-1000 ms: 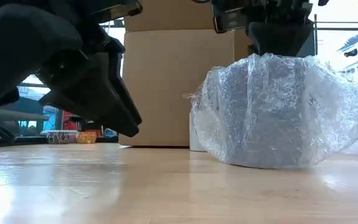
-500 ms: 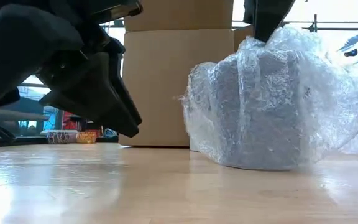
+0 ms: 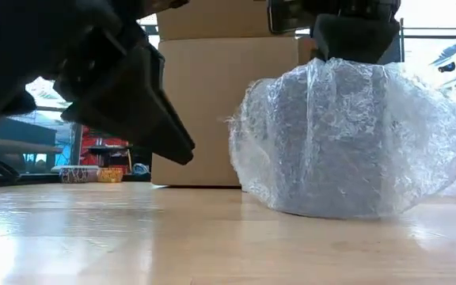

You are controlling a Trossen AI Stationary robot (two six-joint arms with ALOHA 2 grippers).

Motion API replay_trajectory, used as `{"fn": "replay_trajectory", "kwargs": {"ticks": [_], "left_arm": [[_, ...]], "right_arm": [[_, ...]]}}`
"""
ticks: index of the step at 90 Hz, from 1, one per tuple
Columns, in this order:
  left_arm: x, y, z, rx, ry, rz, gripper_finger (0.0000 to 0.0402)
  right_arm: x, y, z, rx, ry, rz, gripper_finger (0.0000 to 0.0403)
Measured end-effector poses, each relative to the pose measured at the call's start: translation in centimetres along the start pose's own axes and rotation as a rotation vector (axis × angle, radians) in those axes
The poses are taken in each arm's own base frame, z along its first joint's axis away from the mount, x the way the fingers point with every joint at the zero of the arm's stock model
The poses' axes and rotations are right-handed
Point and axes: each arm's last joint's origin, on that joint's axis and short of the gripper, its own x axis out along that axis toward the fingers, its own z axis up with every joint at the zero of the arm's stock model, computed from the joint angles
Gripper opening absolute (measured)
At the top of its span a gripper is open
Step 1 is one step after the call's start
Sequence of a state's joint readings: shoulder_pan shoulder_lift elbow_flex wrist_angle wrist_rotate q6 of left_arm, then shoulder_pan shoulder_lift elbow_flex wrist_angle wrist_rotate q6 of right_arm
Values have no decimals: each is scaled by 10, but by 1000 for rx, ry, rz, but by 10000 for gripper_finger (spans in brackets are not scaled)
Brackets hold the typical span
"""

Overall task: Wrap mug
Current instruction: Wrap the blue cup with the transparent bubble wrap

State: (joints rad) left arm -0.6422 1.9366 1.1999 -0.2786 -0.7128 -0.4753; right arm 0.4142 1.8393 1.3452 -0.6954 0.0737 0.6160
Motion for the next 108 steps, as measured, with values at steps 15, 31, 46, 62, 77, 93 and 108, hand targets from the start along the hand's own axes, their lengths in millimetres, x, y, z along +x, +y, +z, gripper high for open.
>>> {"fn": "replay_trajectory", "kwargs": {"ticks": [15, 31, 46, 62, 77, 93, 108], "left_arm": [[0, -3, 6, -45, -49, -24, 105], [0, -3, 7, -32, -58, -28, 105], [0, -3, 6, -21, -49, -23, 105], [0, -2, 5, -7, -37, -18, 105], [0, -1, 3, 8, -22, -10, 105], [0, 0, 2, 18, -11, -4, 105], [0, 0, 2, 17, -12, -5, 105]], "right_arm": [[4, -2, -1, 10, 3, 6, 32], [1, 0, 4, 10, -13, 20, 68], [-11, 6, 12, 7, -1, 20, 100], [-34, 12, 23, 5, 6, 18, 114], [-54, 15, 28, 1, 29, 3, 114], [-68, 20, 31, -12, 15, -3, 114], [-61, 17, 26, -25, -15, -91, 99]]}}
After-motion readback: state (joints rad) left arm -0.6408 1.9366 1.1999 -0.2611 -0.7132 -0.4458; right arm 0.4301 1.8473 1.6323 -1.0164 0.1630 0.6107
